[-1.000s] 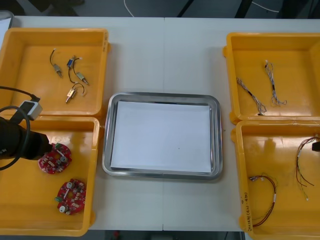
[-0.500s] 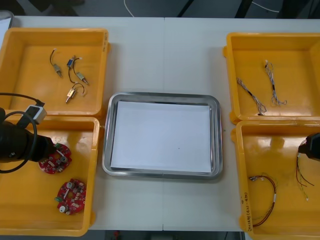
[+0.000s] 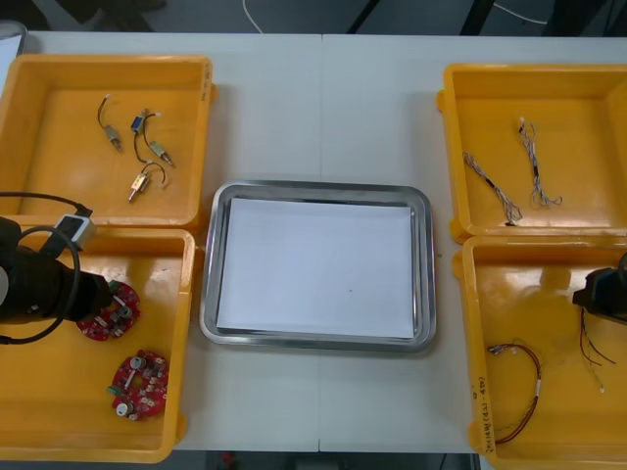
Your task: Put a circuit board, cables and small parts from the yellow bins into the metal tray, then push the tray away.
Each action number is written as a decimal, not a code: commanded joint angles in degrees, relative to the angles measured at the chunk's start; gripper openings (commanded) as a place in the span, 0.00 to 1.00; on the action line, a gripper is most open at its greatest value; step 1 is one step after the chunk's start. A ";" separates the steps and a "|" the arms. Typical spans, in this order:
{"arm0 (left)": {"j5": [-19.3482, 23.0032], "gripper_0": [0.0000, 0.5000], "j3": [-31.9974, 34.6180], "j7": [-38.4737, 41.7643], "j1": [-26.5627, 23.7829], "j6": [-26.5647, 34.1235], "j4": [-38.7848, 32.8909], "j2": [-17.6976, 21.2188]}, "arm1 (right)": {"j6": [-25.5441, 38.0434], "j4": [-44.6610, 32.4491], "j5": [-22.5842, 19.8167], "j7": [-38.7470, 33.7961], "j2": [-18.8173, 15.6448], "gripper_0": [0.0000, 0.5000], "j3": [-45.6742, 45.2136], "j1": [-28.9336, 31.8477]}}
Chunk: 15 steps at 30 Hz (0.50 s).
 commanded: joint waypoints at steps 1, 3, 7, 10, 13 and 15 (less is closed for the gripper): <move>-1.23 1.00 -0.76 -8.98 -0.87 -0.90 -0.06 2.44 | -1.07 0.42 0.94 -0.21 1.16 1.00 1.11 1.11; -1.58 1.00 -1.11 -8.98 -0.87 -1.43 0.12 2.44 | -1.07 0.42 1.29 -0.21 1.69 1.00 1.11 1.37; -1.58 1.00 -1.11 -9.07 -0.87 -1.70 0.29 2.44 | -1.16 0.42 1.73 -0.21 2.30 1.00 1.11 1.64; -1.58 0.91 -1.11 -9.07 -0.87 -1.78 0.29 2.53 | -1.16 0.42 1.73 -0.21 2.30 1.00 1.11 1.90; -1.40 0.56 -1.11 -9.07 -0.87 -1.78 0.20 2.44 | -1.42 0.42 1.73 -0.21 2.30 1.00 1.37 2.34; -1.49 0.20 -1.20 -9.07 -0.79 -1.87 0.29 2.44 | -2.30 0.42 1.82 -0.21 2.30 1.00 1.63 2.87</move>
